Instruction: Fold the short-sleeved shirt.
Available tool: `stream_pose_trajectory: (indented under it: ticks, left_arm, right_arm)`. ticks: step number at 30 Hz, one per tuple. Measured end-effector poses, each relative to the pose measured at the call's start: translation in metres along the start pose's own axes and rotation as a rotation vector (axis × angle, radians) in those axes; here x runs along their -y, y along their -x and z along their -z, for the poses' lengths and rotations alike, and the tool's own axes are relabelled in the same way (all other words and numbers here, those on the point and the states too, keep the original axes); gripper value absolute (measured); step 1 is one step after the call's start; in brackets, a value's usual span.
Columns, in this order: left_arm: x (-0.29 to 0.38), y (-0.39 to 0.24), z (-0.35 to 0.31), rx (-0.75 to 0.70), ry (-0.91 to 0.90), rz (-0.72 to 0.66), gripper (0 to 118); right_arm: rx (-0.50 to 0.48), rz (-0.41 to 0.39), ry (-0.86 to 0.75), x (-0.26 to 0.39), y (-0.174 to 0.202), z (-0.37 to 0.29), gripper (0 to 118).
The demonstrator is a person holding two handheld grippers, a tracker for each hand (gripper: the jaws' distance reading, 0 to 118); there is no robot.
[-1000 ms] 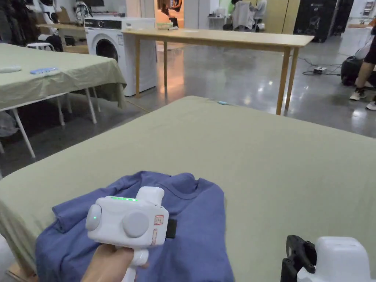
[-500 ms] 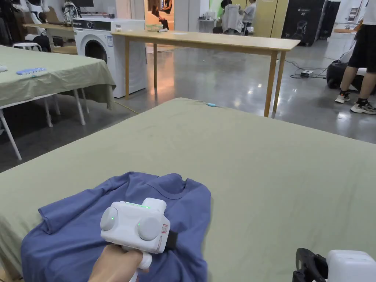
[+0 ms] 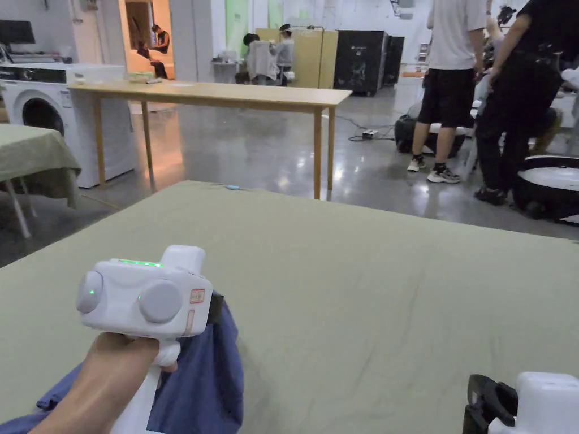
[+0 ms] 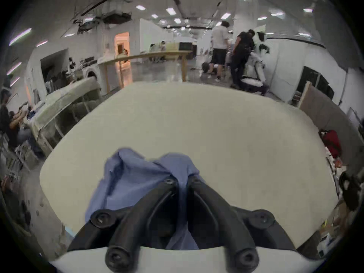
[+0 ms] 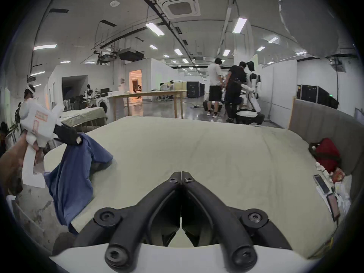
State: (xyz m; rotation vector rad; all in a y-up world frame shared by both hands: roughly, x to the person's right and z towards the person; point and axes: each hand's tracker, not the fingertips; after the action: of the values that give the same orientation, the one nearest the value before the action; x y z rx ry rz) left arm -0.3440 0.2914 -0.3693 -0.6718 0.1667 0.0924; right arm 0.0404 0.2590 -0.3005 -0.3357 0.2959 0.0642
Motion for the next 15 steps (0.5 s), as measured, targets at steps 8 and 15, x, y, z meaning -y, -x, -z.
stream_pose_trajectory:
  ticks: [8, 15]
  left_arm:
    - [-0.045, -0.173, -0.006, 0.259, -0.07, 0.18, 6]
    - [-0.038, -0.325, 0.016, 0.482, -0.011, 0.28, 6]
  right_arm:
    - [0.166, 0.044, -0.013, 0.008, -0.06, -0.048, 1]
    - [0.269, 0.115, 0.013, 0.025, -0.104, -0.059, 1]
